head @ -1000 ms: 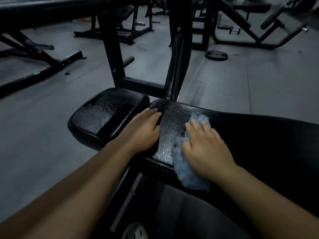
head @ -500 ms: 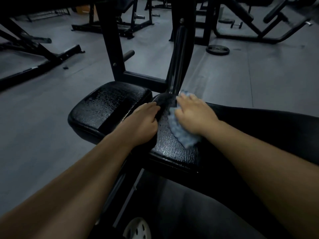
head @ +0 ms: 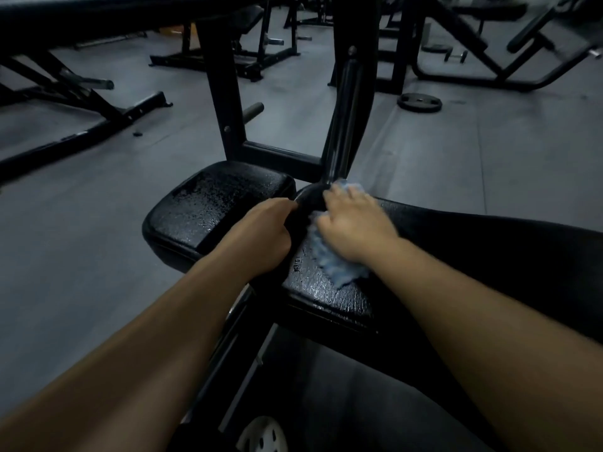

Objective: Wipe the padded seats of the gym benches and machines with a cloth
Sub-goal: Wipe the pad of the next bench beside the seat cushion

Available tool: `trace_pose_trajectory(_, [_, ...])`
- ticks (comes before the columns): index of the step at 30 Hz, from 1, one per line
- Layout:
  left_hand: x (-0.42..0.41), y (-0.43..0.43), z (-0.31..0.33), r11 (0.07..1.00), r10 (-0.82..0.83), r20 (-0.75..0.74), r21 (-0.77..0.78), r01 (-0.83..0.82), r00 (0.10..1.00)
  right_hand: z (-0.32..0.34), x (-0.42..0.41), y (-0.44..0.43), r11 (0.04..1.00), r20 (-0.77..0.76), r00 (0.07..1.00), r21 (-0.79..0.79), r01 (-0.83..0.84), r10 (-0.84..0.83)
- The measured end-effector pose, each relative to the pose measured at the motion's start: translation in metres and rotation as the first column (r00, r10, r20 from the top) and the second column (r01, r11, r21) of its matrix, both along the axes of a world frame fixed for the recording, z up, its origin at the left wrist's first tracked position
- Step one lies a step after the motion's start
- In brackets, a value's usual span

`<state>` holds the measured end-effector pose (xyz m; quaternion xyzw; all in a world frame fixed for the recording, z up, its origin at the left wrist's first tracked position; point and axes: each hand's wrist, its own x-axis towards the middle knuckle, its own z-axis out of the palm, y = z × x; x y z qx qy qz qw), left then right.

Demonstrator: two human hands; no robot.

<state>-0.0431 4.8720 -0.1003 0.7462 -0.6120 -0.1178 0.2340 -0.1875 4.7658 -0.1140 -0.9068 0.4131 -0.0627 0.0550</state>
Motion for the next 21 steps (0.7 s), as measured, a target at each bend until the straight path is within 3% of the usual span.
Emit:
trace_pose_trajectory(3, [0.011, 0.002, -0.004, 0.997, 0.031, 0.048, 0.064, -0.034, 0.998, 0.001, 0.007, 0.046, 0.982, 0.021, 0.982, 0.009, -0.19, 0.189])
trace_pose_trajectory(6, [0.02, 0.002, -0.007, 0.992, 0.017, 0.097, 0.126, -0.03, 0.995, 0.005, -0.042, 0.077, 0.927, 0.023, 0.929, 0.058, -0.369, 0.369])
trace_pose_trajectory(9, [0.02, 0.006, -0.004, 0.984, 0.017, 0.112, 0.172, -0.036, 0.994, 0.003, -0.065, 0.055, 0.963, -0.001, 0.966, 0.078, -0.258, 0.259])
trace_pose_trajectory(13, [0.009, 0.018, -0.002, 0.988, 0.014, 0.184, 0.149, -0.042, 0.983, 0.0, -0.017, 0.05, 0.998, -0.003, 0.999, 0.035, -0.042, 0.042])
trace_pose_trajectory(18, [0.012, 0.049, -0.014, 0.998, -0.03, 0.275, 0.066, 0.012, 0.961, 0.003, -0.04, 0.104, 0.933, 0.037, 0.935, 0.06, -0.354, 0.352])
trace_pose_trajectory(21, [0.012, 0.054, -0.019, 0.998, -0.001, 0.287, 0.056, -0.015, 0.958, 0.003, -0.053, 0.065, 0.96, 0.027, 0.964, 0.082, -0.266, 0.265])
